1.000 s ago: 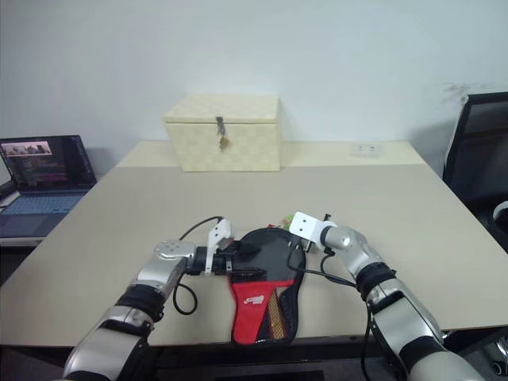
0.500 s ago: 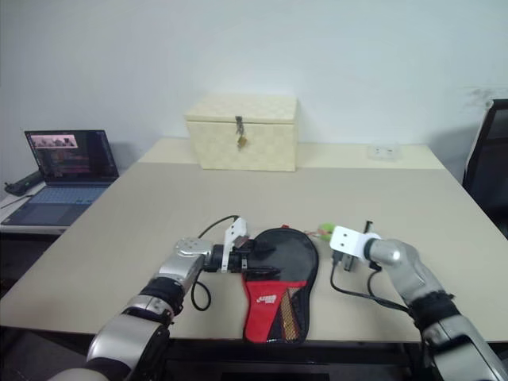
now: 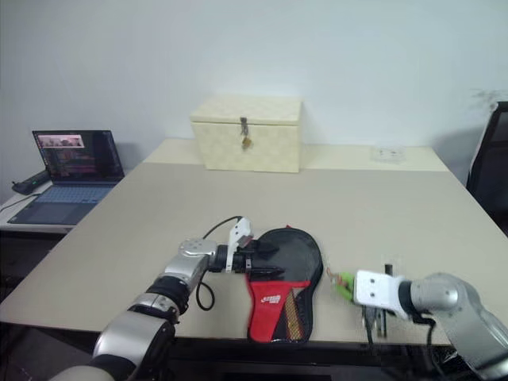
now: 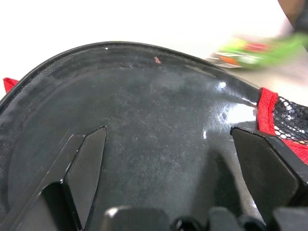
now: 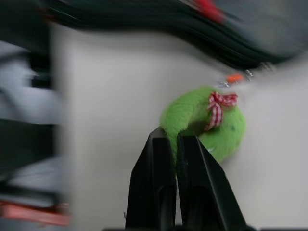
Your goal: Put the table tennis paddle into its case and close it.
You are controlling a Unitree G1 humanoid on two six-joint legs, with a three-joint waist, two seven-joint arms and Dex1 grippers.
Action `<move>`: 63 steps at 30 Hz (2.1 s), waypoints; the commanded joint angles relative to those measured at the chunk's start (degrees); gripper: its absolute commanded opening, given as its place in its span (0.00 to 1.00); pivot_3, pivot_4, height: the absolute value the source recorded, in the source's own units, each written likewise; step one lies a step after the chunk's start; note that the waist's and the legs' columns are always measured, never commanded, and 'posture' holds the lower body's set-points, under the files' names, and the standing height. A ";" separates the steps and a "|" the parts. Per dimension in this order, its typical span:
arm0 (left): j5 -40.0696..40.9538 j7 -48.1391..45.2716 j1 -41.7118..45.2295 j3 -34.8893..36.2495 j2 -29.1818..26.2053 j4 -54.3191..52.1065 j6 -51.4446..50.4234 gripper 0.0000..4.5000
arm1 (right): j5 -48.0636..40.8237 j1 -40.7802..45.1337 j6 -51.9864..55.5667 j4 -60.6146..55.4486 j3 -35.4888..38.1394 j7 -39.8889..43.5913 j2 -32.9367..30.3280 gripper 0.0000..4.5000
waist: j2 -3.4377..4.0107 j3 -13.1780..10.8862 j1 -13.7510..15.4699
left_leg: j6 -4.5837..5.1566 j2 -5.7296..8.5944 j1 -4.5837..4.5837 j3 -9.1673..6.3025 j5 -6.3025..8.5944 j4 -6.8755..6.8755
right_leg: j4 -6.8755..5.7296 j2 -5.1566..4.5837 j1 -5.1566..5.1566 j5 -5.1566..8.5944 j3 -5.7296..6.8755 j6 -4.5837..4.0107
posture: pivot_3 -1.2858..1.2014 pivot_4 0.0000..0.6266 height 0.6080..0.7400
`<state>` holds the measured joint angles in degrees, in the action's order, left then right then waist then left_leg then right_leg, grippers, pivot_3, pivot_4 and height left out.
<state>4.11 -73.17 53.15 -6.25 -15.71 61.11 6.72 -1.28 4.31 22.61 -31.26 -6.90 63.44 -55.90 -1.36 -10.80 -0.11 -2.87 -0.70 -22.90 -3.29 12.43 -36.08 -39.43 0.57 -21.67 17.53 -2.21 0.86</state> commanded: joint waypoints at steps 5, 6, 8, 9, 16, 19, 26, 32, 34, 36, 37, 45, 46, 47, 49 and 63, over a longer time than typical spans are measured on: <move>-1.32 0.23 -0.28 -0.54 1.70 1.78 -0.14 1.00 | -1.41 -6.71 -0.10 -6.97 -3.22 3.83 -4.66 0.01 | 0.02 0.02 0.13 | 0.01 0.03 -0.01 -0.01 0.01 0.01 | 0.48 -0.05 0.23 -0.12 0.02 0.21 | 0.52 0.24 1.00; -1.32 0.18 -0.32 -0.52 1.69 1.73 -0.14 1.00 | -1.85 -7.38 0.10 -7.62 -3.26 4.17 -5.16 0.01 | 0.02 0.02 0.14 | 0.01 0.08 -0.03 0.01 0.01 0.01 | 0.51 -0.11 0.24 -0.13 0.00 0.24 | 0.52 0.24 1.00; -1.42 0.53 -0.38 -0.49 1.75 1.87 -0.05 1.00 | -3.88 -10.92 0.75 -10.15 -3.97 6.75 -7.59 0.01 | 0.02 0.02 0.19 | 0.03 0.12 -0.03 0.02 0.02 0.00 | 0.51 -0.18 0.25 -0.12 0.00 0.28 | 0.52 0.24 1.00; -1.47 0.67 -0.42 -0.49 1.79 1.90 0.01 1.00 | -4.38 -12.68 0.21 -11.08 -4.44 7.97 -8.95 0.01 | 0.03 0.03 0.38 | 0.03 0.12 -0.04 0.01 0.02 0.01 | 0.51 -0.20 0.25 -0.11 0.01 0.30 | 0.52 0.24 1.00; -1.71 1.48 -0.40 -0.30 2.02 2.29 0.33 1.00 | -11.87 -13.54 4.14 -17.90 -4.29 10.11 -10.92 0.01 | 0.03 0.07 0.10 | 0.06 0.14 0.05 0.01 0.04 -0.04 | 0.51 -0.22 0.35 -0.13 0.01 0.41 | 0.52 0.24 1.00; -1.78 1.55 -0.49 -0.23 2.15 2.14 0.46 1.00 | -13.57 -11.63 6.41 -19.59 -5.49 9.54 -10.50 0.01 | 0.03 0.08 0.10 | 0.06 0.12 0.04 0.03 0.04 -0.06 | 0.52 -0.23 0.35 -0.15 0.00 0.46 | 0.52 0.24 1.00; -1.82 1.58 -0.55 -0.08 2.17 1.88 0.77 1.00 | -17.12 -4.03 15.90 -19.43 -5.10 5.96 -8.62 0.15 | 0.03 0.08 0.12 | 0.06 0.12 0.03 0.01 0.03 -0.06 | 0.51 -0.26 0.34 -0.16 0.00 0.46 | 0.52 0.24 1.00; -1.59 1.48 -0.73 0.14 2.20 1.13 1.09 1.00 | -24.50 2.56 24.34 -18.48 -1.16 2.05 -5.39 0.54 | 0.03 0.09 0.07 | 0.06 0.08 0.04 0.02 0.03 -0.07 | 0.48 -0.27 0.33 -0.17 -0.01 0.47 | 0.52 0.24 1.00; -1.29 1.31 -0.81 0.39 2.08 0.54 1.09 1.00 | -24.78 4.50 25.23 -16.81 -0.60 0.39 -4.33 0.54 | 0.02 0.09 0.07 | 0.06 0.08 0.03 0.01 0.03 -0.08 | 0.47 -0.27 0.33 -0.17 0.00 0.47 | 0.52 0.24 1.00; -0.45 0.60 -1.09 0.89 1.75 -1.22 0.79 1.00 | -22.55 6.38 22.35 -12.44 -0.46 -2.05 -2.19 0.54 | 0.02 0.08 0.10 | 0.06 0.07 0.02 0.00 0.03 -0.08 | 0.48 -0.30 0.33 -0.17 0.01 0.47 | 0.52 0.24 1.00; 0.45 -0.46 -1.41 1.29 1.40 -3.05 -0.23 1.00 | -22.15 7.71 21.45 -9.80 -0.32 -3.19 -0.66 0.54 | 0.00 0.07 0.02 | 0.06 0.07 0.02 0.02 0.03 -0.07 | 0.49 -0.30 0.32 -0.17 -0.01 0.47 | 0.52 0.24 1.00; 8.72 -4.54 -8.41 4.10 -5.57 -31.09 -13.77 1.00 | -16.56 14.63 4.09 13.73 -1.11 -6.63 11.77 0.54 | -0.11 -0.02 -0.60 | 0.07 0.00 -0.09 0.03 0.03 0.00 | 0.42 -0.25 0.12 -0.25 -0.06 0.31 | 0.52 0.24 1.00; 10.37 -3.82 -10.43 5.02 -7.25 -36.91 -16.87 1.00 | -15.75 16.31 2.07 17.86 -1.23 -6.87 13.29 0.54 | -0.10 -0.03 -1.06 | 0.07 -0.03 -0.09 0.03 0.03 0.00 | 0.42 -0.24 0.12 -0.26 -0.07 0.29 | 0.52 0.24 1.00; 12.10 -2.92 -12.57 6.06 -9.01 -42.43 -19.97 1.00 | -15.25 17.89 -0.01 21.53 -1.10 -7.05 14.84 0.54 | -0.07 -0.04 -1.45 | 0.07 -0.10 -0.07 0.04 0.03 0.01 | 0.41 -0.25 0.12 -0.28 -0.10 0.24 | 0.52 0.24 1.00; 15.17 -0.01 -17.27 8.62 -12.11 -52.51 -25.80 1.00 | -14.25 21.52 -3.50 28.97 -0.31 -8.16 17.80 0.54 | -0.04 -0.06 -2.10 | 0.07 -0.18 -0.04 0.05 0.03 0.02 | 0.38 -0.29 0.11 -0.32 -0.14 0.15 | 0.52 0.24 1.00; 21.54 14.26 -32.78 17.47 -20.21 -70.24 -35.90 1.00 | -7.92 38.79 -22.54 66.53 3.63 -7.19 19.22 0.54 | 0.05 -0.18 -1.59 | 0.09 -0.09 -0.01 0.05 0.03 0.03 | 0.37 -0.53 0.16 -0.37 -0.20 0.03 | 0.52 0.24 1.00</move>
<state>25.08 -59.57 19.14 11.46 -35.38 -9.02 -30.20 -8.57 41.00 2.12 35.27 -5.69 55.40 -35.27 -1.31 -10.98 -1.69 -2.78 -0.79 -22.90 -3.18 12.46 -36.05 -39.06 0.03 -21.51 17.15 -2.41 0.90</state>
